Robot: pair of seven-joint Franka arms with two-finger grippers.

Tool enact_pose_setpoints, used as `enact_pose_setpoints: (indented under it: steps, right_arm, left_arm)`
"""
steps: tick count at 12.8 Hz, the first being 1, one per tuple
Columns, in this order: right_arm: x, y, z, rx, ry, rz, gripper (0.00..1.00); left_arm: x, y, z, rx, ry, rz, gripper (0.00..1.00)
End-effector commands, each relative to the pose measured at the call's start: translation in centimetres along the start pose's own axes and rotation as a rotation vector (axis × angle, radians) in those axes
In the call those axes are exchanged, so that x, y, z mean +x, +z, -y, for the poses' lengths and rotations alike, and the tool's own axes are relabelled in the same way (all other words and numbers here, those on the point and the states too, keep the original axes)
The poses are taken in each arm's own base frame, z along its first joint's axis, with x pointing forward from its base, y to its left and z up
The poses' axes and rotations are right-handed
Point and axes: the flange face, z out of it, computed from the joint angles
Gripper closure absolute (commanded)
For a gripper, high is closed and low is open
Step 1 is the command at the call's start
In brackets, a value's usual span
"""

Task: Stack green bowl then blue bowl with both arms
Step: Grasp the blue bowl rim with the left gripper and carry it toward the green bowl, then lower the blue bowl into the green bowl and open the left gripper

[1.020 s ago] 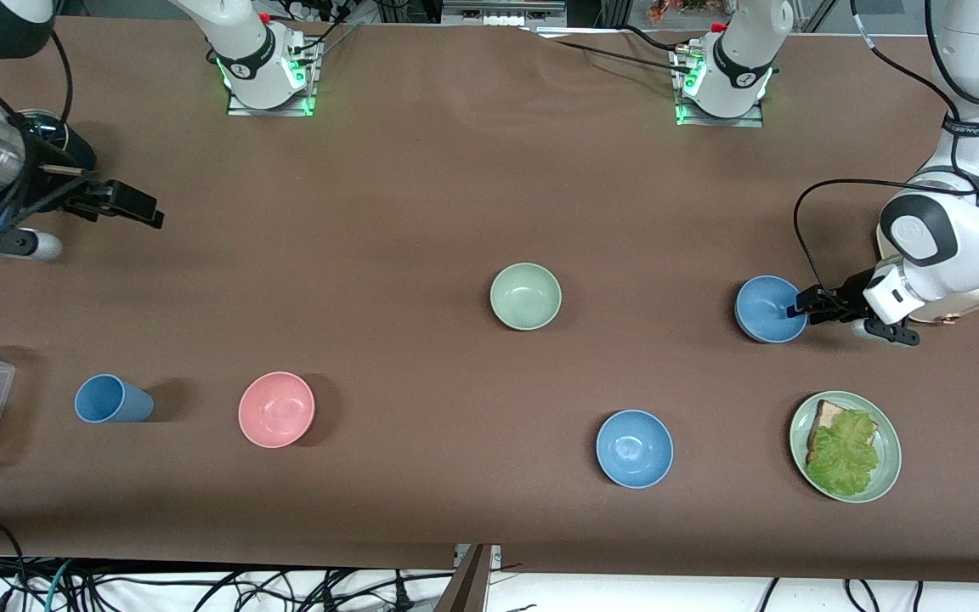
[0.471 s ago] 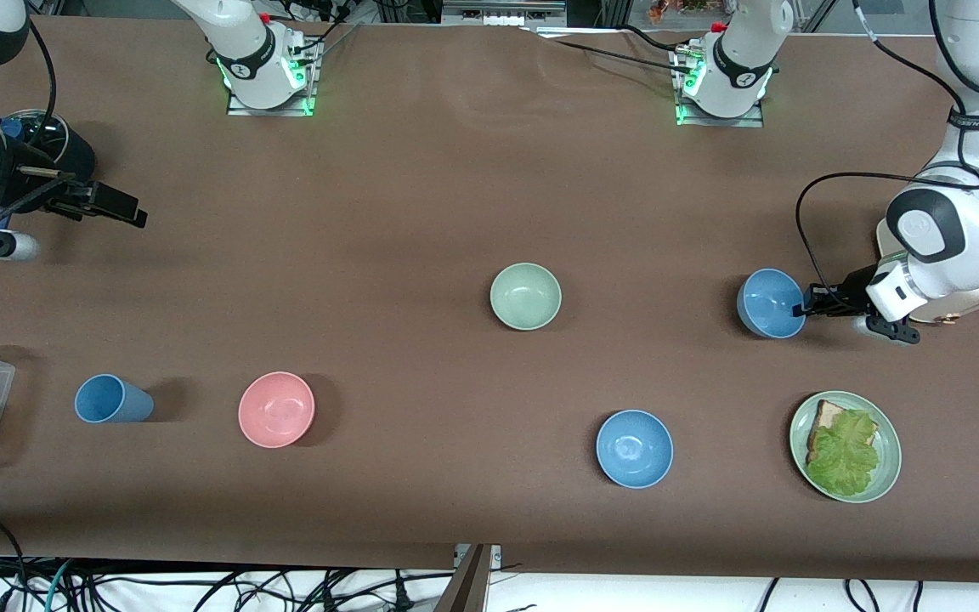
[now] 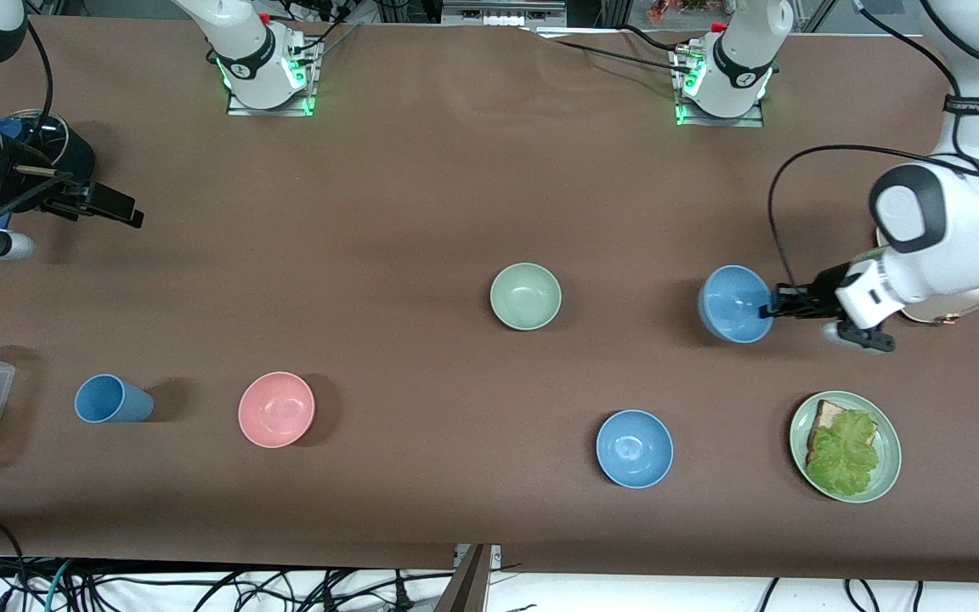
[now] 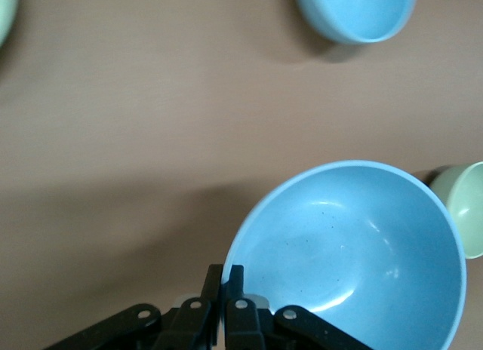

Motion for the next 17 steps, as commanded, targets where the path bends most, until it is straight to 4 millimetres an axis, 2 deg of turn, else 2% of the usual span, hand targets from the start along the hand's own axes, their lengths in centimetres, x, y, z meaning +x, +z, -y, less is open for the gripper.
enact_pose_setpoints:
  steps: [1,3,6,10,14,17]
  right_arm:
    - [0.5,-1.4,-0.3,-0.005,-0.010,-0.018,0.00]
    - [0.5,-2.4,-0.6,-0.003,-0.006,-0.042,0.00]
    - [0.6,-2.5,-0.5,-0.003,-0.004,-0.046,0.00]
    - [0.5,-2.4,-0.4,-0.013,-0.008,-0.043,0.00]
    - [0.5,-2.2,-0.1,-0.009,-0.011,-0.039,0.00]
    - [0.5,-2.2,-0.1,-0.007,-0.010,-0.038,0.00]
  left_arm:
    - [0.9,0.6,-8.5,0.052,-0.032,0.022,1.00]
    - [0.6,2.9,-14.5,0.054,-0.044,0.042,1.00]
    - [-0.3,7.0,-21.6,0.066,-0.065,0.042,1.00]
    - [-2.3,12.8,-28.1,0.127,-0.111,0.005,1.00]
    - [-3.8,16.3,-30.6,0.157,-0.131,-0.012,1.00]
    - [-3.9,17.2,-30.3,0.162,-0.135,-0.007,1.00]
